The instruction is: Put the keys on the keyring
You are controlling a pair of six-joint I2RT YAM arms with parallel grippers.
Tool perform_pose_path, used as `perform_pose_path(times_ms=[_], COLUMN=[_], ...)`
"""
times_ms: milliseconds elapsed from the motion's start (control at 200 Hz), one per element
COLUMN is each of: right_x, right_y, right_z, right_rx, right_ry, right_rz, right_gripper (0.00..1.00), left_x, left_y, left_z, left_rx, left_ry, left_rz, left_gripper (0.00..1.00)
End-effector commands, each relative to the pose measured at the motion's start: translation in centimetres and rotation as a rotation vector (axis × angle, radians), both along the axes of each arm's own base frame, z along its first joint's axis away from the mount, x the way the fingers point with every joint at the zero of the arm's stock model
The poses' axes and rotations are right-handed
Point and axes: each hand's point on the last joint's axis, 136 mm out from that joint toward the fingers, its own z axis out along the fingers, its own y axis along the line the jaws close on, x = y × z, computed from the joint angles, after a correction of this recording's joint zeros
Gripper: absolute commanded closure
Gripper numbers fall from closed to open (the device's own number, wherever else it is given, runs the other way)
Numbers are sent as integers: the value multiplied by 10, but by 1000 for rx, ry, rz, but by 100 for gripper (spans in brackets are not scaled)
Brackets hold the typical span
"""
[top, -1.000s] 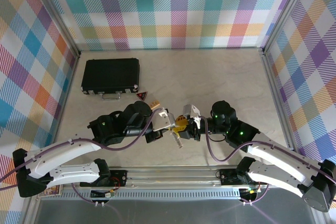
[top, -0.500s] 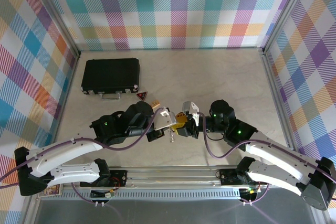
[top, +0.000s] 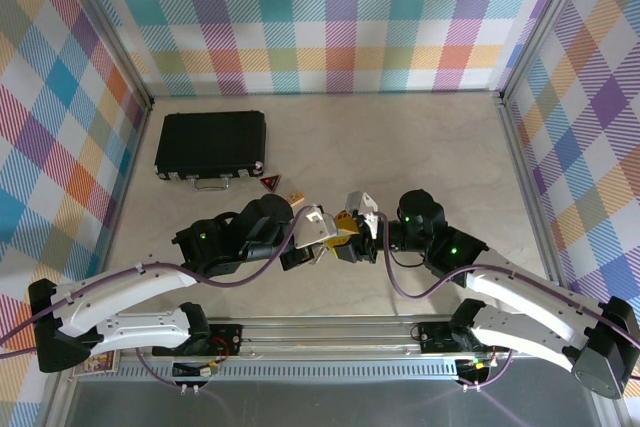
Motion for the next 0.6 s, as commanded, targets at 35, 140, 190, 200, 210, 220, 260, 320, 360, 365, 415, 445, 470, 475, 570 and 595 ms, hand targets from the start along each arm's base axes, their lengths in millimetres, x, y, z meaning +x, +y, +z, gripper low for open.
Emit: perform_pose_path(times_ms=[35, 140, 190, 200, 210, 220, 260, 320, 360, 365, 415, 445, 470, 475, 570, 595], right_x=[0, 4, 5, 5, 6, 6, 7, 8, 9, 9, 10, 10, 10, 10, 10, 10], right_y=[7, 8, 8, 8, 8, 8, 7, 6, 5, 5, 5, 5, 5, 5, 5, 5], right_z=[14, 13, 11, 11, 11, 11, 9, 8, 7, 7, 7, 6, 6, 7, 5, 5], right_rx=[34, 26, 21, 21, 19, 18, 13, 7, 2, 3, 1, 0, -1, -1, -4, -4], right_ry=[-9, -4, -3, -3, -1, -5, -4, -7, -9, -10, -10, -11, -11, -11, -11, -10], right_rz=[16, 0, -5, -6, -8, -10, -17, -27, -34, -34, -37, -38, -39, -39, -41, -41], right_gripper=[56, 61, 64, 65, 65, 66, 68, 72, 74, 74, 76, 76, 77, 77, 80, 81], left_x=[5, 5, 5, 5, 5, 5, 5, 5, 6, 6, 6, 5, 5, 5, 5, 5], left_y=[-10, -13, -13, -13, -13, -13, -13, -14, -14, -14, -14, -14, -14, -14, -13, -13], left_z=[18, 17, 17, 18, 17, 17, 17, 19, 18, 18, 18, 18, 19, 19, 21, 21], left_rx=[-88, -104, -111, -112, -112, -113, -117, -124, -123, -122, -124, -124, -126, -127, -134, -133], left_ry=[-21, -9, -8, -8, -7, -7, -6, -7, -6, -6, -6, -6, -6, -6, -9, -9], left_rz=[29, 30, 33, 34, 35, 34, 35, 37, 37, 38, 38, 37, 38, 38, 36, 38], left_gripper=[100, 100, 100, 100, 100, 100, 100, 100, 100, 100, 100, 100, 100, 100, 100, 100])
